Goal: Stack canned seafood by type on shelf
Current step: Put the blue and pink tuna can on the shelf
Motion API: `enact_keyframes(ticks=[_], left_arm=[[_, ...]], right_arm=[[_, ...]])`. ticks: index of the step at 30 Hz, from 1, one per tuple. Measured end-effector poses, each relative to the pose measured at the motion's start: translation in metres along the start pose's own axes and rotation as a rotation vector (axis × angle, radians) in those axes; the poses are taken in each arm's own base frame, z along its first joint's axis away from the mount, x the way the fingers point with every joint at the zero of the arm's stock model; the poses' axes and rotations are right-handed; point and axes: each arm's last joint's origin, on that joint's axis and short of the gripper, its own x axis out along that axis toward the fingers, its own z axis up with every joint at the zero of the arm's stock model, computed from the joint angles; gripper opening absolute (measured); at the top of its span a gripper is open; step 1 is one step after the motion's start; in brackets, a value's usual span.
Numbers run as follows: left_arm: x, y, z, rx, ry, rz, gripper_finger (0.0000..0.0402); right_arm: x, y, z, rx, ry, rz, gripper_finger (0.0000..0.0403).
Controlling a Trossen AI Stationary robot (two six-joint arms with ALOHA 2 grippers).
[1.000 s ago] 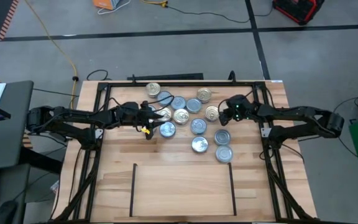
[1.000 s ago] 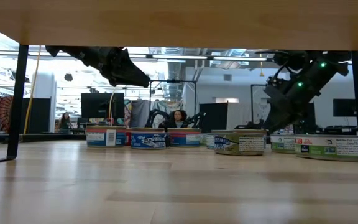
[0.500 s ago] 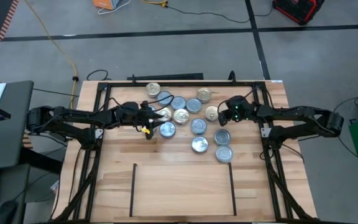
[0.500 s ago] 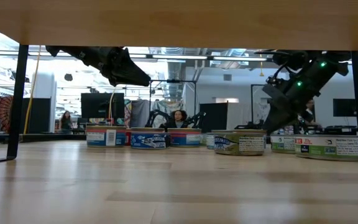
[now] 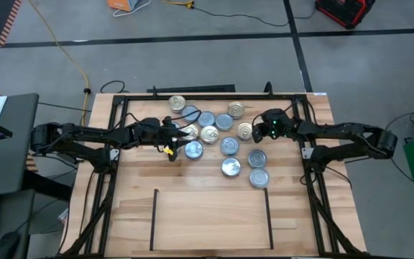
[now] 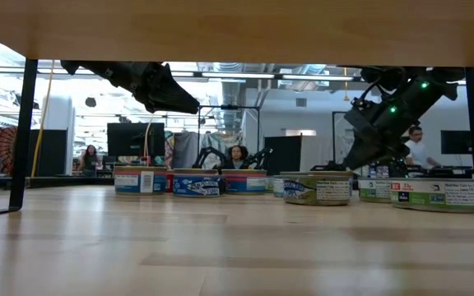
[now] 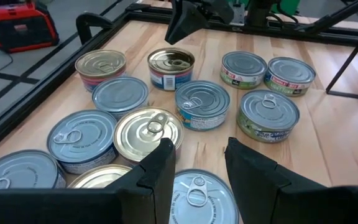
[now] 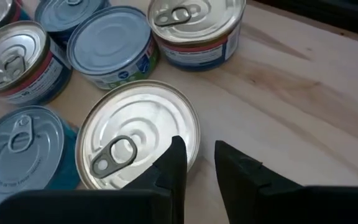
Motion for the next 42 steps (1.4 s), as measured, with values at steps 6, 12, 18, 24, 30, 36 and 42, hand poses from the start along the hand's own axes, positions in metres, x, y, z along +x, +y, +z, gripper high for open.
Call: enact_keyframes(ticks=[6,12,18,24,30,36,42], left_arm=[[0.000,0.000,0.000,0.004,-0.001,0.000,0.0132],[0.000,0.000,0.000,0.004,0.002,0.000,0.0132],[0.000,0.000,0.000,0.004,0.002,0.000,0.0132],[0.000,0.000,0.000,0.000,0.003,-0.001,0.0132],[0.000,0.000,0.000,-0.001,0.003,-0.002,0.0132],[0.000,0.000,-0.001,0.000,0.008,-0.007,0.0132],[0.000,0.000,-0.001,0.000,0.009,-0.007,0.0132]], right_arm=[[0.015,0.002,-0.001,-0.006,-0.013,0.006,0.0111],[0.026,0.002,-0.003,-0.017,-0.012,0.005,0.0104],[0.030,0.000,-0.006,-0.018,0.015,-0.010,0.0034],[0.029,-0.023,-0.004,0.070,0.064,-0.076,0.0016],[0.028,-0.051,-0.008,0.150,0.136,-0.179,0.0017],[0.012,-0.051,0.006,0.139,0.115,-0.208,0.0042],[-0.017,-0.034,0.027,0.071,0.091,-0.187,0.0049]])
